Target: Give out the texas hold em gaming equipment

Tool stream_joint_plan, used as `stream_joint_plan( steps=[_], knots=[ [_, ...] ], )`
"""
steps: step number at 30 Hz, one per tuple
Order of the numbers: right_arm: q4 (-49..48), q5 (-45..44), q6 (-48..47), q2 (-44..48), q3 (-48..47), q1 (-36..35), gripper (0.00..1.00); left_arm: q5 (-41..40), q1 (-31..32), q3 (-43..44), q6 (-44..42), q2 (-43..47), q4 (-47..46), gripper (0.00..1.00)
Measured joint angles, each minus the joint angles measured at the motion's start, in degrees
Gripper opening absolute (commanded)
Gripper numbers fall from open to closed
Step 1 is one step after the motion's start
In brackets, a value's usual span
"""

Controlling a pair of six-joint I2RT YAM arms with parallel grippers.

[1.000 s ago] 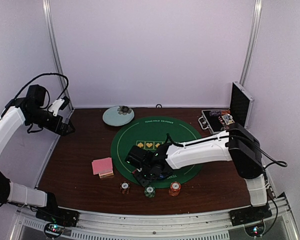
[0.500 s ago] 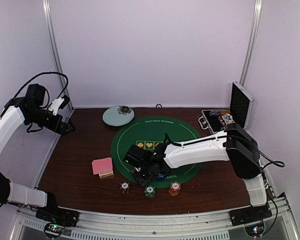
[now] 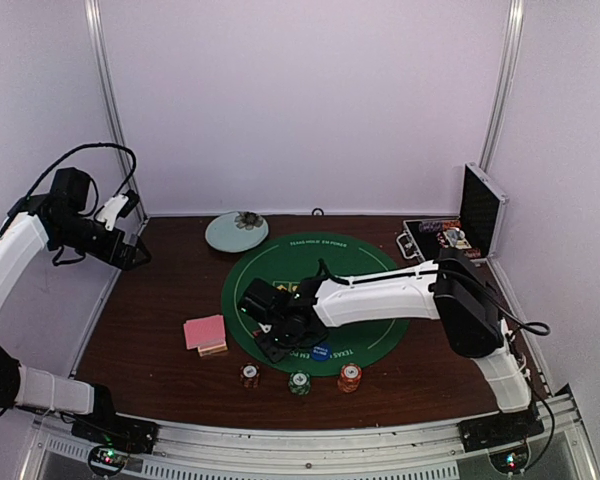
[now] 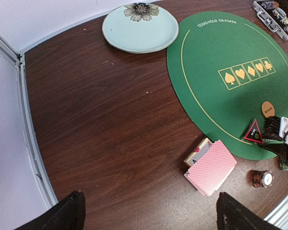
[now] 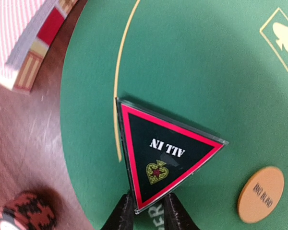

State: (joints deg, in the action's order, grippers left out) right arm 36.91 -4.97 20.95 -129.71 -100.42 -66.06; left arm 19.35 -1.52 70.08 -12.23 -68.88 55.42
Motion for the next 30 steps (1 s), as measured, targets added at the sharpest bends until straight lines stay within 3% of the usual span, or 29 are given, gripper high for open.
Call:
stream_joint_plan(
  steps=[14, 30],
  knots=[
    [0.2, -1.3, -1.5, -10.4, -16.5, 4.5, 0.23, 0.1, 0.0, -0.4, -1.2, 1.3, 0.2, 0.98],
    [1.3, 0.0, -3.0, -21.9, -35.3, 7.0, 0.28, 1.5, 0.0, -1.5, -2.2, 2.2, 0.8, 0.98]
  ],
)
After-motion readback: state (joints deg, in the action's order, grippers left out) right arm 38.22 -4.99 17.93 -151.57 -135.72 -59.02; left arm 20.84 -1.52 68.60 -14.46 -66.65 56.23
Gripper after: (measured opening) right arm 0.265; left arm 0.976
